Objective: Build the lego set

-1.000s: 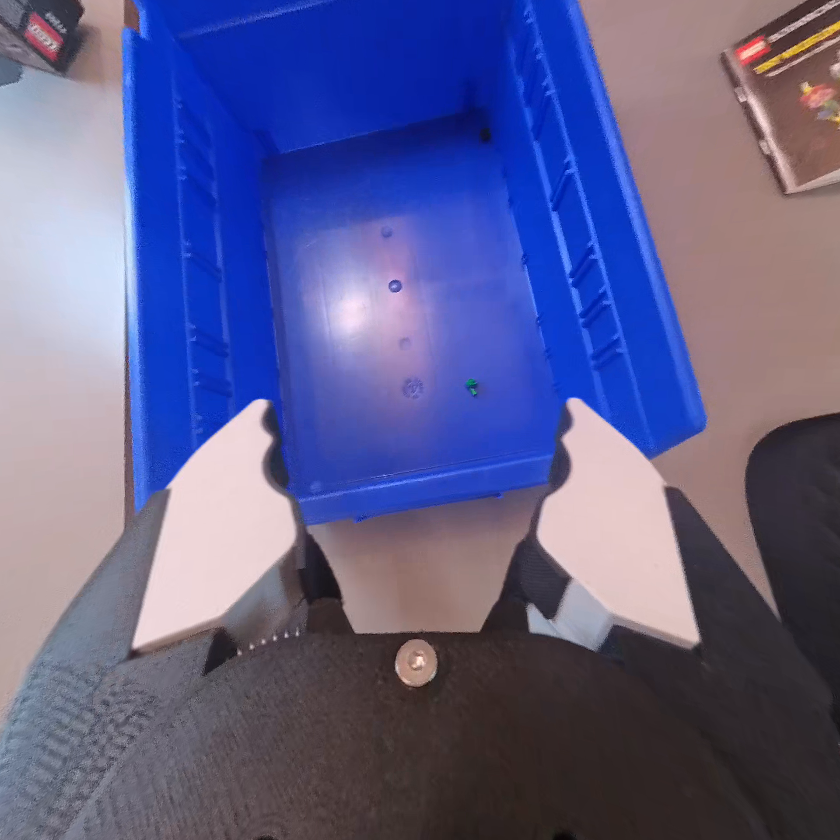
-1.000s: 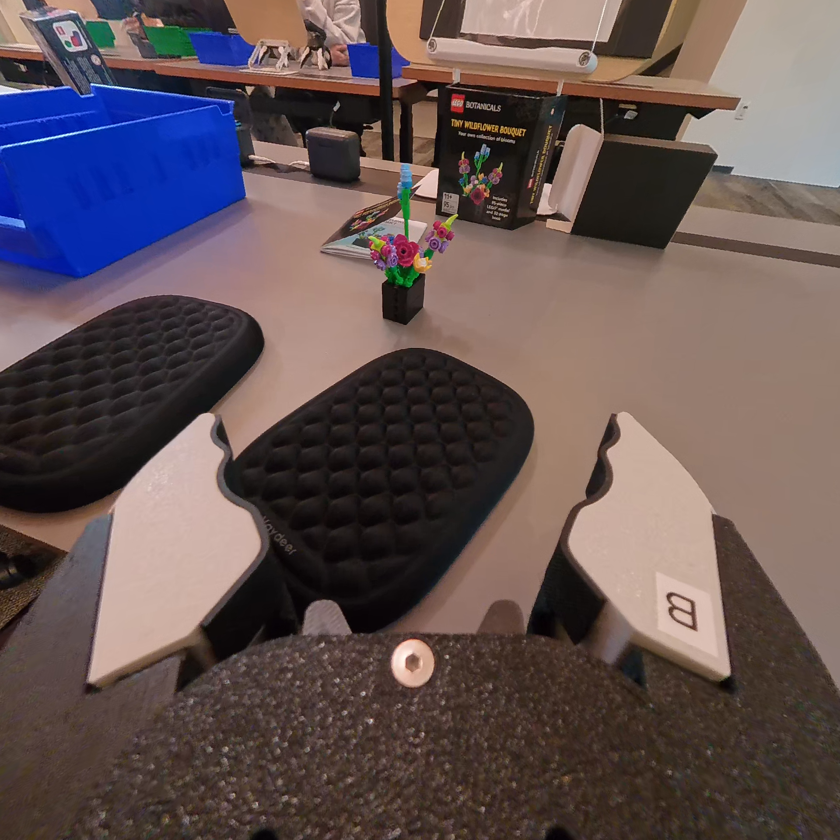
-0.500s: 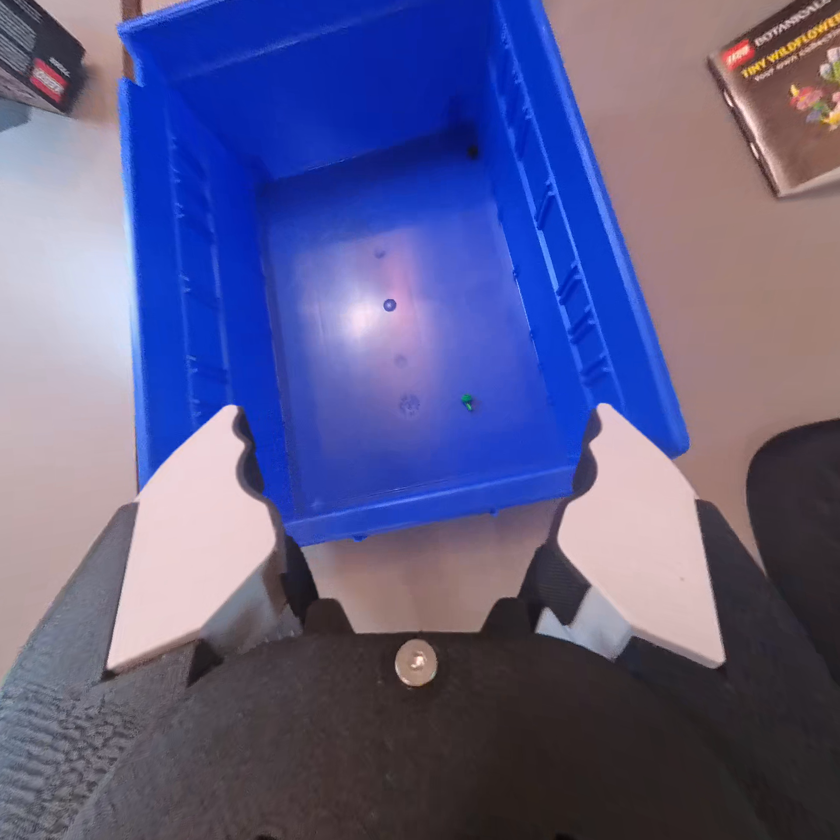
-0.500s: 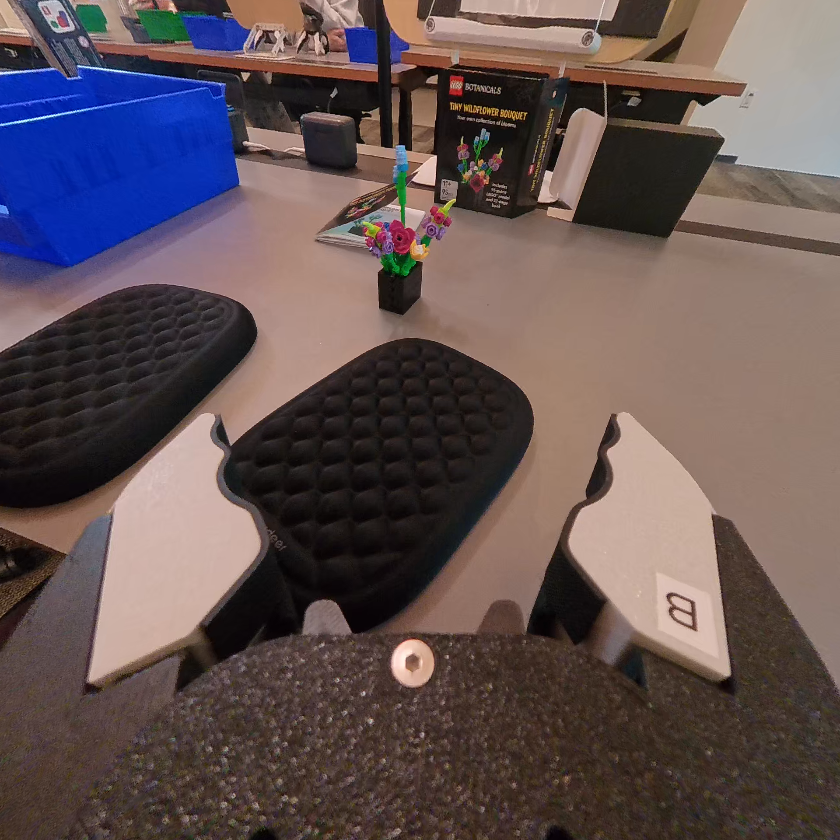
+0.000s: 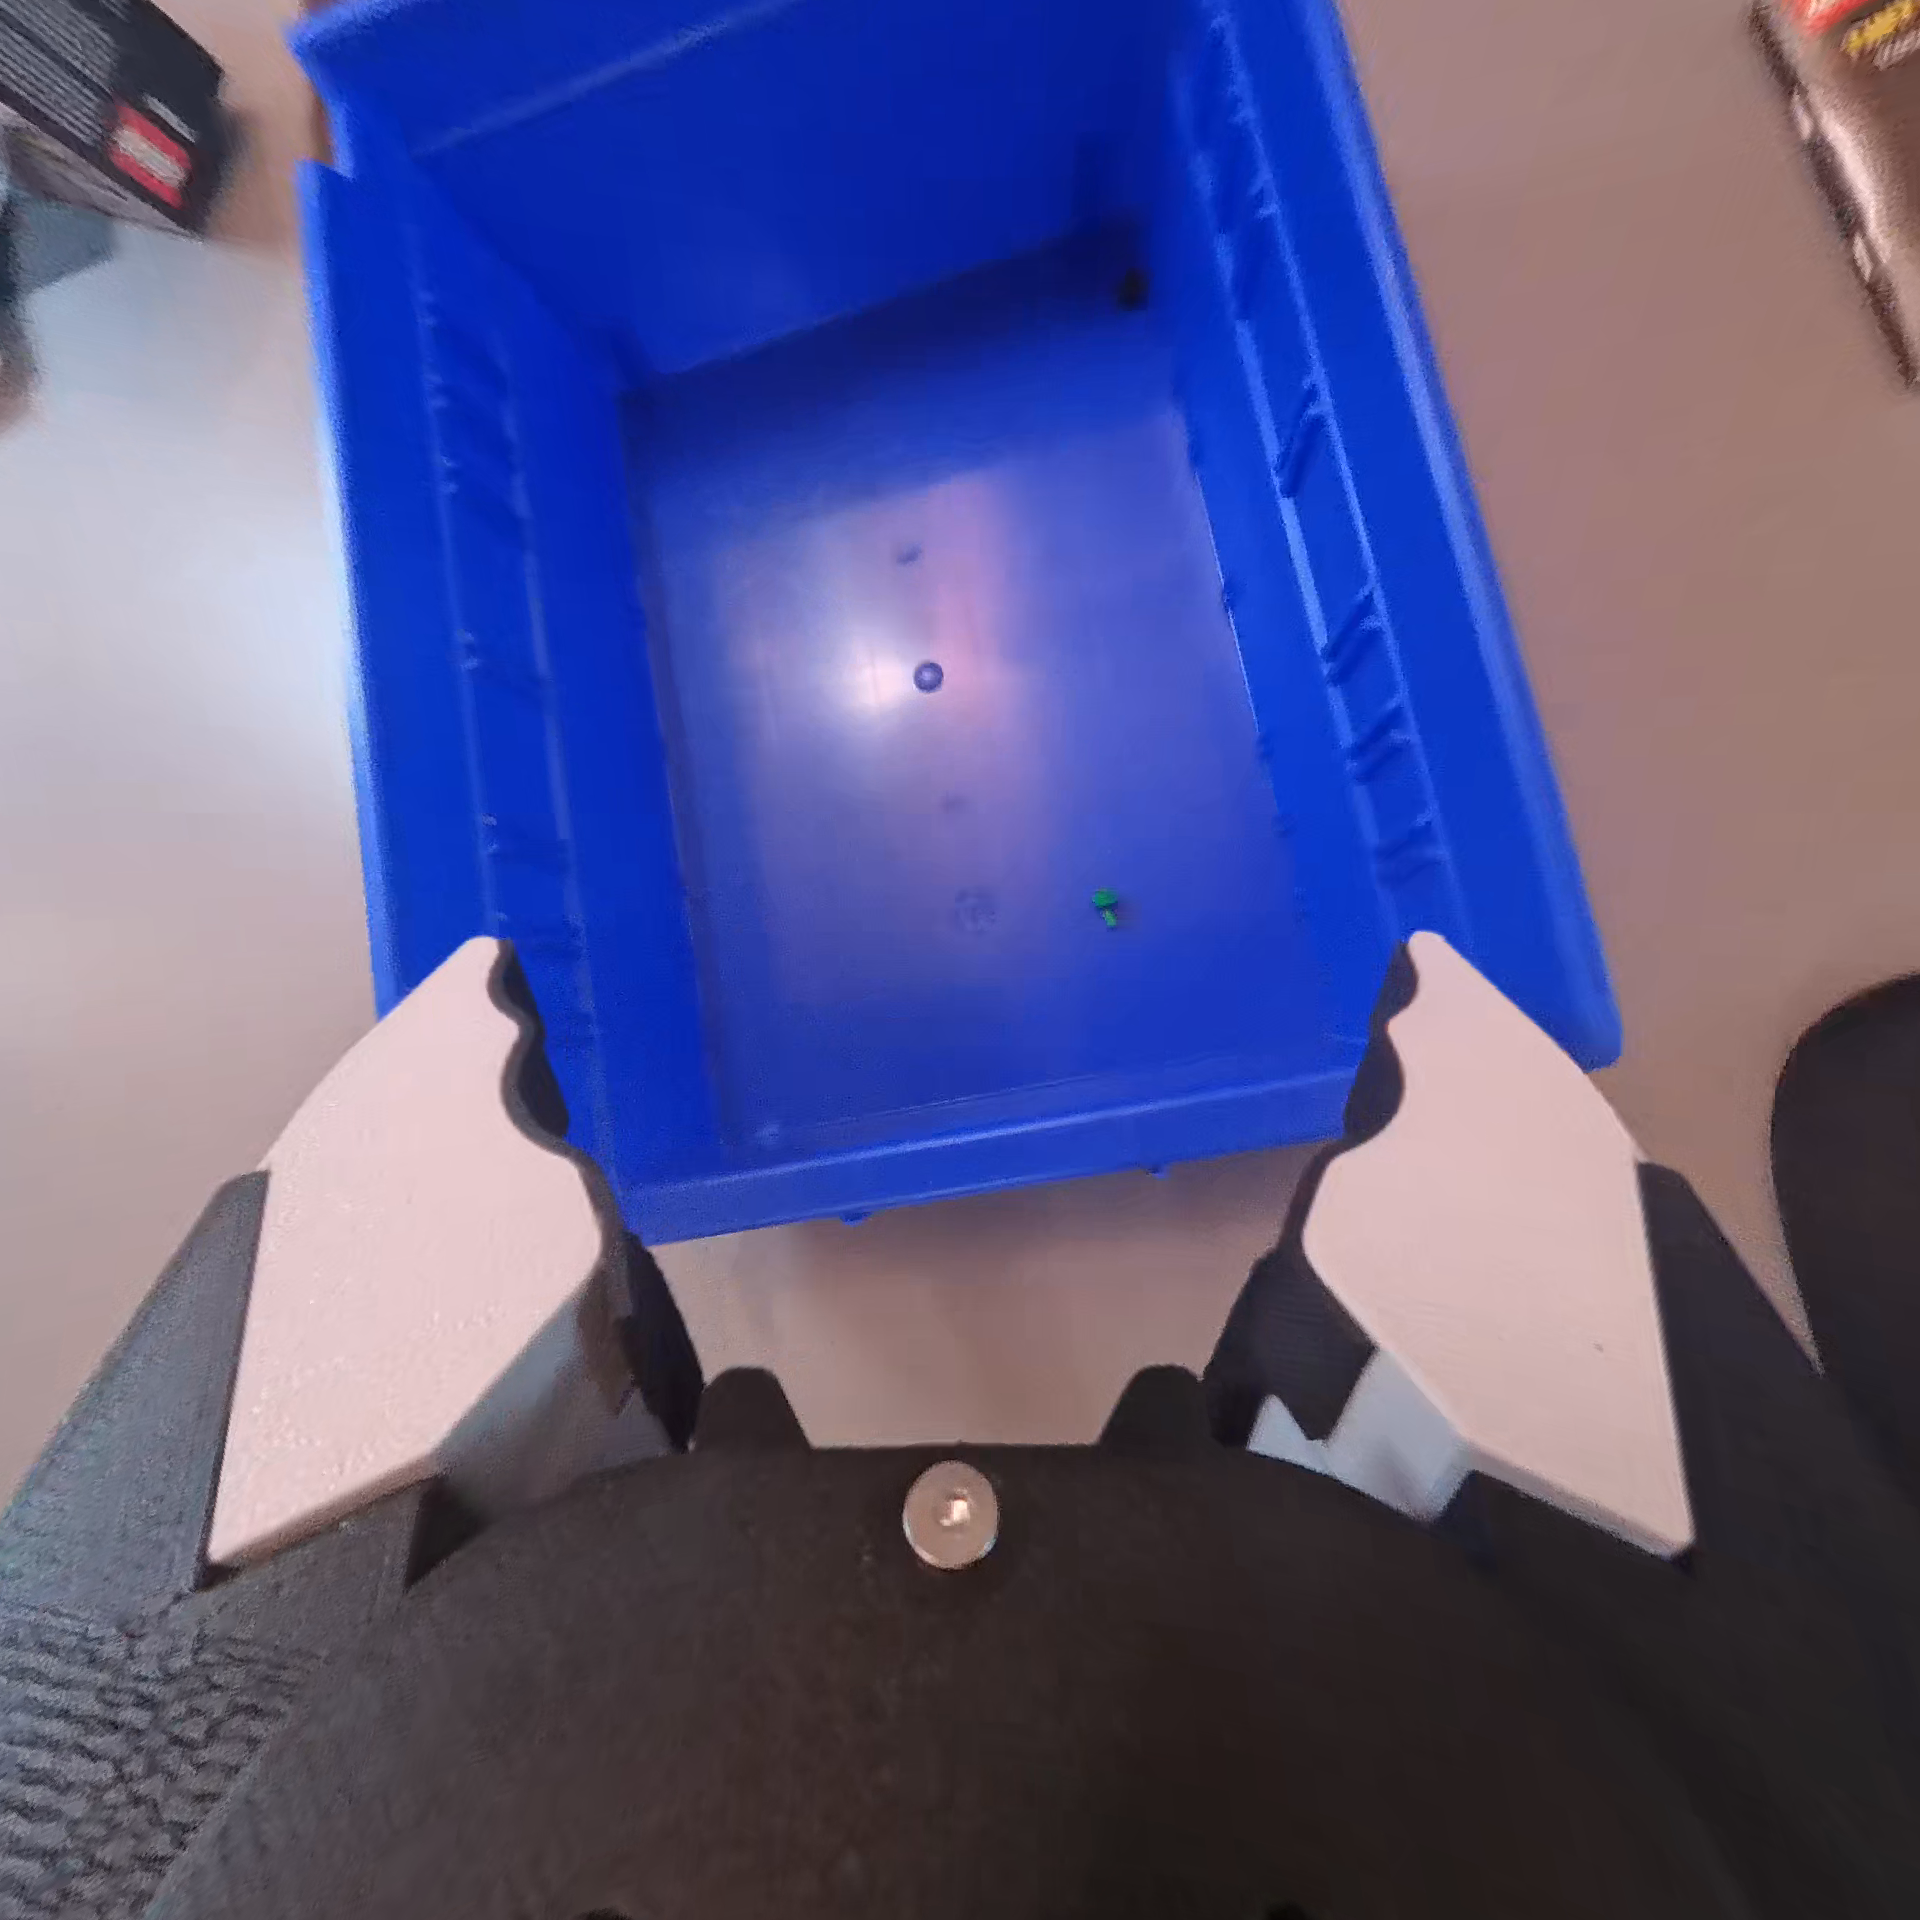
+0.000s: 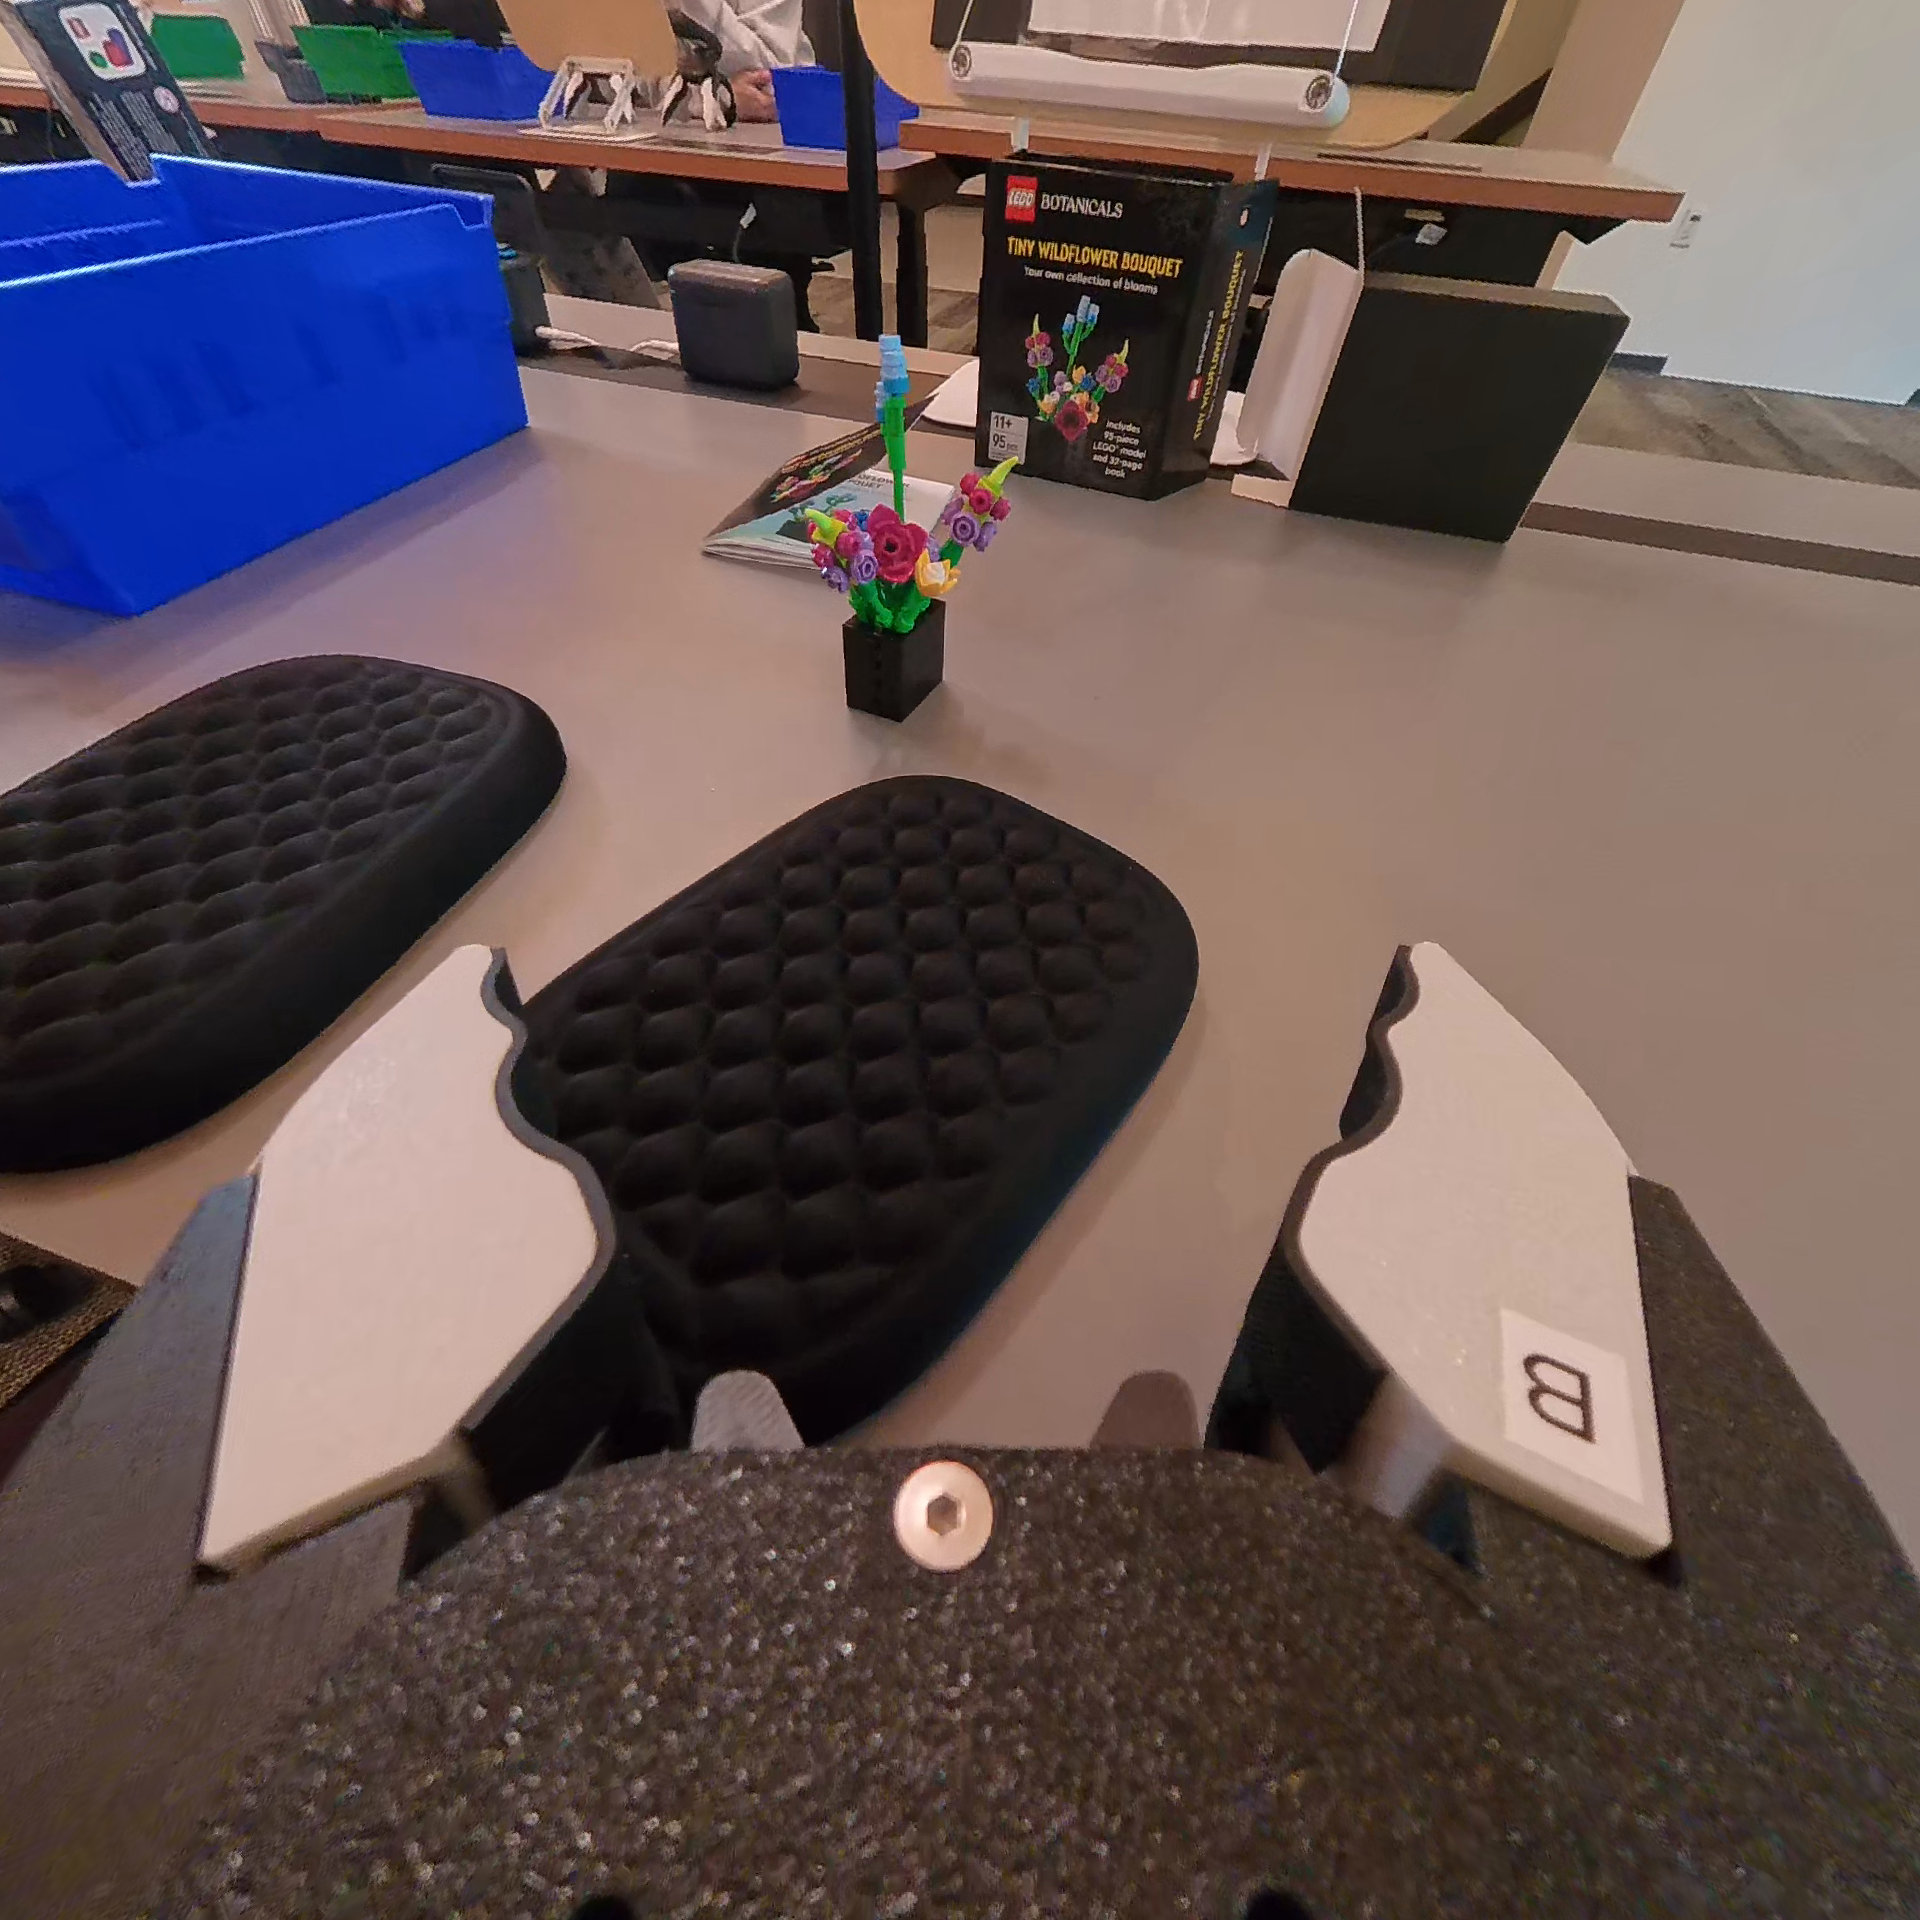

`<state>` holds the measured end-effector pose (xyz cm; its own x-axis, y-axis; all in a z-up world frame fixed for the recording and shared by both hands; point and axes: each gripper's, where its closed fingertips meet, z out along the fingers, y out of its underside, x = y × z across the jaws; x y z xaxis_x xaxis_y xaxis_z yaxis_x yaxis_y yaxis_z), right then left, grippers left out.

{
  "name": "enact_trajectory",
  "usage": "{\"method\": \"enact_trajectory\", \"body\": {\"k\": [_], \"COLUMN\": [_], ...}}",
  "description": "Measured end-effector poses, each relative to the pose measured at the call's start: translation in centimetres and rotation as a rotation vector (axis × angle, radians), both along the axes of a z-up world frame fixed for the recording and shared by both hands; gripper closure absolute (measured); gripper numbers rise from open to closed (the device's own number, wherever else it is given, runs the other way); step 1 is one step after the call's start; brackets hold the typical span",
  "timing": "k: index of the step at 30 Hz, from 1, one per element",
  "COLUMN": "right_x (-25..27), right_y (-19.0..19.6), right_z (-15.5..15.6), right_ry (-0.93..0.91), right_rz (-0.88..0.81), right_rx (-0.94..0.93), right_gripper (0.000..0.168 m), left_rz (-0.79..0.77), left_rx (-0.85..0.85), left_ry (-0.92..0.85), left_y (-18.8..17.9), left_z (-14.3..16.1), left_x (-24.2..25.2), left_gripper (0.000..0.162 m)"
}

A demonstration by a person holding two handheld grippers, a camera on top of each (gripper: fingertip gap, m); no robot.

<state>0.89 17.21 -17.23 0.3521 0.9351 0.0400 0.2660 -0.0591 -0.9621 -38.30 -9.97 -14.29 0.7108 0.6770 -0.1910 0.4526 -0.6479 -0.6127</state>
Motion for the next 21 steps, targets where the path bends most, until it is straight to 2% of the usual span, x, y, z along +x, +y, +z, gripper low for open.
{"method": "enact_trajectory", "body": {"k": [5, 9, 17, 21], "right_x": [0.1, -0.1, -1.0, -0.8], "right_y": [0.2, 0.1, -1.4, -2.4], "right_z": [0.0, -0.2, 2.2, 4.3], "right_ry": [-0.001, -0.012, 0.069, 0.178], "right_rz": [-0.006, -0.003, -0.001, -0.012], "right_rx": [0.002, 0.004, 0.049, 0.114], "right_gripper": [0.021, 0.021, 0.021, 0.026], "left_rz": [0.02, -0.068, -0.22, -0.218], "left_rx": [0.286, 0.601, 0.774, 0.863], "left_ry": [0.143, 0.286, 0.461, 0.589], "left_y": [1.3, 3.4, 7.5, 7.7], "left_z": [3.3, 6.5, 6.2, 6.5], "left_x": [1.8, 8.8, 24.0, 28.7], "left_gripper": [0.015, 0.017, 0.017, 0.018]}}
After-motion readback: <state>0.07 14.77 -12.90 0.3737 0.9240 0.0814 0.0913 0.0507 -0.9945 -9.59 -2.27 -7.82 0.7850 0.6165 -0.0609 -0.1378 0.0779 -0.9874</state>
